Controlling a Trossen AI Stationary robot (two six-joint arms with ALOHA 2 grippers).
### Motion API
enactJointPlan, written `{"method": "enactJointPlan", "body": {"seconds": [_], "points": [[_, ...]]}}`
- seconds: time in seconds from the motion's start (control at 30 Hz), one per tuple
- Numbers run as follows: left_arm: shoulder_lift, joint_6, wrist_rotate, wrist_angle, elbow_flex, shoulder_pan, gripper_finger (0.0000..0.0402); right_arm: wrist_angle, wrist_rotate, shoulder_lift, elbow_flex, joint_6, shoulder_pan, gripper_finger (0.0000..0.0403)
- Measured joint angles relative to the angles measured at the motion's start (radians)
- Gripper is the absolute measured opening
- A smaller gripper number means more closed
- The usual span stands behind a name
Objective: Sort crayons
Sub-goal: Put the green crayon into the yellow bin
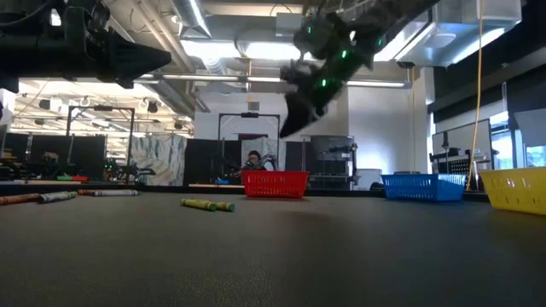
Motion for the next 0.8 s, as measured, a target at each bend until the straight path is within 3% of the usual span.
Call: {"method": "enactJointPlan", "body": {"seconds": [0.2,0.43,0.8], "points": [[0.0,-0.005,0.0,-0.004,0.0,0.0,0.0025,-0.017,-0.037,-0.018,0.0,0.15,0.187,0.0139],[0.0,-0.028,-0.007,-0.004,0.0,0.0,0.0025,0.091,0.025,0.082,0.0,0.286,0.373,0.0138],[0.0,-0.023,-0.02,-0.003,0.0,0.002,0.0025,0.225,0.078,0.269,-0.001,0.444,0.467,0.0138]]}}
